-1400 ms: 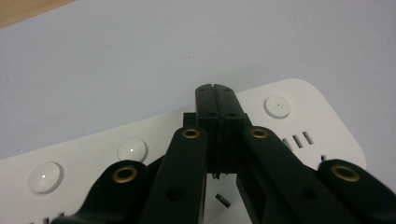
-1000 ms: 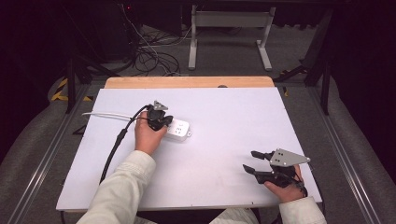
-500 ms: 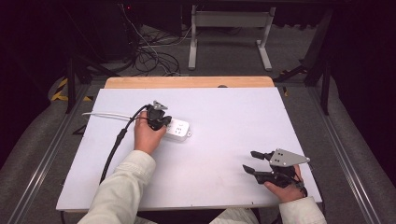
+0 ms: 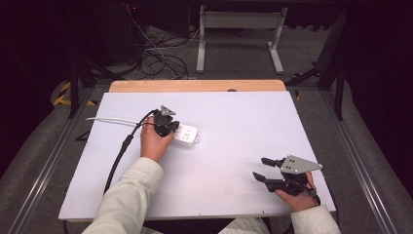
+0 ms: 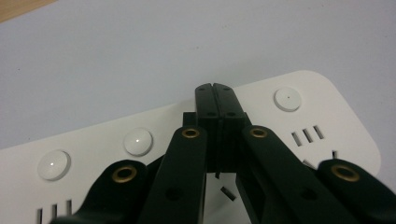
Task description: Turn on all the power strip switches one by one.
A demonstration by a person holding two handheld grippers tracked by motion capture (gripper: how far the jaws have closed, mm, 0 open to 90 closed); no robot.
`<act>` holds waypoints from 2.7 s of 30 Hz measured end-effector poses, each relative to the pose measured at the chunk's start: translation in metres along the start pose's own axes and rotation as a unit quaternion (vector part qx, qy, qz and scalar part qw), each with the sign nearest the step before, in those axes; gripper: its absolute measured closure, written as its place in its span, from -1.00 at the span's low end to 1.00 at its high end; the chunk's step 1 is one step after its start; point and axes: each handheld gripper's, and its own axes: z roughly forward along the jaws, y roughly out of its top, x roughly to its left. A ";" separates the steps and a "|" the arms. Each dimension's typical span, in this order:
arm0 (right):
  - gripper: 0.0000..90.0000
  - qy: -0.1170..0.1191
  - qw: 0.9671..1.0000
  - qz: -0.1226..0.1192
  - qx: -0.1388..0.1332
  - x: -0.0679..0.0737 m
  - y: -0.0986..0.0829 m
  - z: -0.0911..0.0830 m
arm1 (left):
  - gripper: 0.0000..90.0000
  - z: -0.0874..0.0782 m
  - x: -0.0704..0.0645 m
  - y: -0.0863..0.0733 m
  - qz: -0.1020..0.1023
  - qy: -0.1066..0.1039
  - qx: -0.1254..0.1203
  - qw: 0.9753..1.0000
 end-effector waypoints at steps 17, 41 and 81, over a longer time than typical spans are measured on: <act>-0.09 -0.001 1.000 0.000 -0.001 -0.002 -0.001 -0.001 | 1.00 -0.010 -0.004 0.007 0.002 -0.017 -0.041 0.999; -0.09 0.000 1.000 0.001 -0.003 -0.001 -0.001 -0.001 | 1.00 0.008 -0.025 0.005 0.003 -0.059 -0.032 0.998; -0.09 0.002 1.000 -0.001 0.001 0.000 -0.001 0.000 | 1.00 0.012 -0.025 0.003 0.002 -0.054 -0.029 0.998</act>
